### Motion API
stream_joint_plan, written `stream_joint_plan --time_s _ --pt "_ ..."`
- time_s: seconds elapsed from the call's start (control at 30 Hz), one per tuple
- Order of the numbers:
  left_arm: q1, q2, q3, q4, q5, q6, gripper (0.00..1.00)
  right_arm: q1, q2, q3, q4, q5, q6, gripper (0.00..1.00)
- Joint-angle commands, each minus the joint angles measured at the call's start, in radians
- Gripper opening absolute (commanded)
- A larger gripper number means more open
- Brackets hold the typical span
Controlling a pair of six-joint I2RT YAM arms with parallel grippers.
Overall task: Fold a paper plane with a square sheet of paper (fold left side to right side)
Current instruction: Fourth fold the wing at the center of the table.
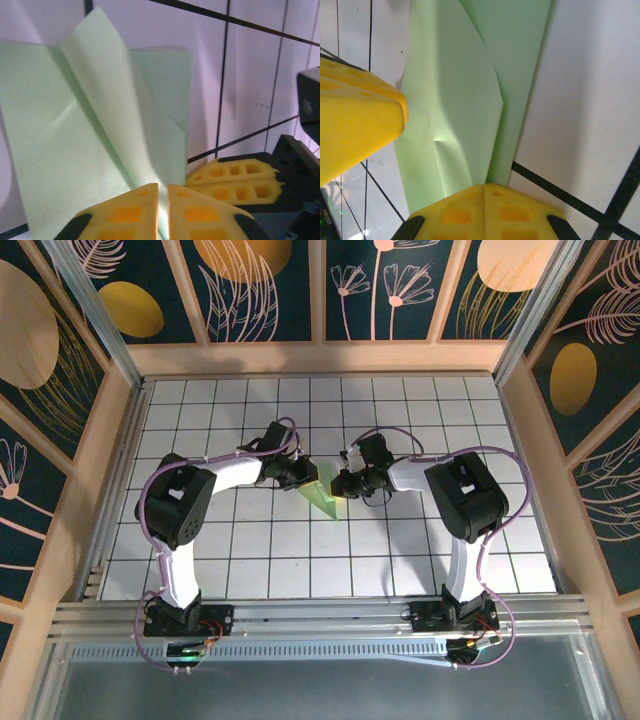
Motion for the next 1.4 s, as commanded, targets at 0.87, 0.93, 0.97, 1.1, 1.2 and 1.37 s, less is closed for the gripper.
stream_joint_plan --time_s 0.87,0.93,0.97,1.1,1.2,1.37 --pt "0.000 0.121 -0.059 0.067 0.007 0.026 0.02 0.011 0.047 -0.010 -0.103 0.130 -0.014 0.00" --pt "0.001 0.122 -0.065 0.057 0.000 0.032 0.02 0.009 0.045 -0.011 -0.102 0.129 -0.013 0.00" --pt "0.000 0.124 -0.069 0.053 -0.005 0.033 0.01 0.009 0.042 -0.010 -0.100 0.127 -0.012 0.00" --pt "0.000 0.127 -0.080 0.034 -0.025 0.046 0.00 0.008 0.020 0.000 -0.091 0.108 -0.002 0.00" --pt "0.000 0.131 -0.082 0.017 -0.040 0.056 0.00 0.005 -0.004 0.015 -0.084 0.089 0.010 0.03" --pt "0.000 0.139 -0.084 0.000 -0.055 0.062 0.00 -0.007 -0.053 0.044 -0.085 0.064 0.024 0.12"
